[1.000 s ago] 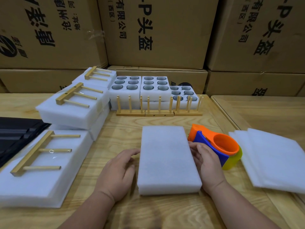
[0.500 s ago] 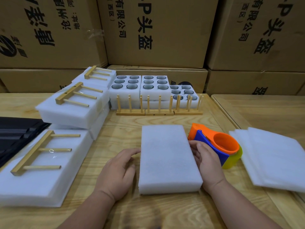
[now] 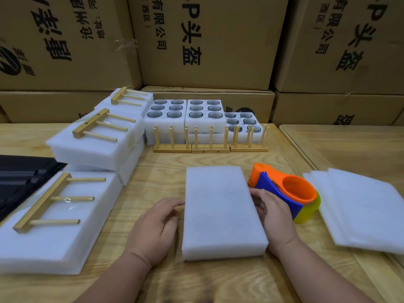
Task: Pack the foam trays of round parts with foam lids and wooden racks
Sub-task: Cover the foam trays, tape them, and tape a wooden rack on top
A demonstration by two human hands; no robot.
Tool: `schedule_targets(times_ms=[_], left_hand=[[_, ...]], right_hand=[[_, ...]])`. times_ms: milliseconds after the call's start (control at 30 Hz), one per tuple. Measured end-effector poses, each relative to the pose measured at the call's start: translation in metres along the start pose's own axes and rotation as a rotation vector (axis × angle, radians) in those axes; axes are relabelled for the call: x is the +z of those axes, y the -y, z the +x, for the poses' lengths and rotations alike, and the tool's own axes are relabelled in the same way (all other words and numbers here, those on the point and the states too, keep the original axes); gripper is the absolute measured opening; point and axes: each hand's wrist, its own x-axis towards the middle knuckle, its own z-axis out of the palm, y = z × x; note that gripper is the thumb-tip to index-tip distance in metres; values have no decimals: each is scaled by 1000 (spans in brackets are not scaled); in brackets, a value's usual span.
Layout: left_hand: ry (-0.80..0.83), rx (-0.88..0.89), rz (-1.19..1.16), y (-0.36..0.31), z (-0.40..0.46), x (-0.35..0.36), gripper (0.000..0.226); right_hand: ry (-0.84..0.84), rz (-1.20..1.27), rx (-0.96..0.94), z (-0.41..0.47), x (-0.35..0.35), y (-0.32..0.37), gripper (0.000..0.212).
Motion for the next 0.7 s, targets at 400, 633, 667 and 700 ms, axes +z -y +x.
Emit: schedule_targets(times_ms=[400, 633, 667, 700], left_hand=[[71, -370, 417, 4, 18, 9, 59], [84, -378, 514, 11, 23, 16, 64], [84, -376, 525, 11, 23, 16, 64], [85, -376, 530, 10, 23, 16, 64]], right_hand=[[0, 39, 67, -5, -9, -5, 37], [-58, -322, -256, -8, -29, 29, 36], [-63, -383, -299, -3, -25, 41, 36], [-57, -438, -328, 5, -19, 52, 35]])
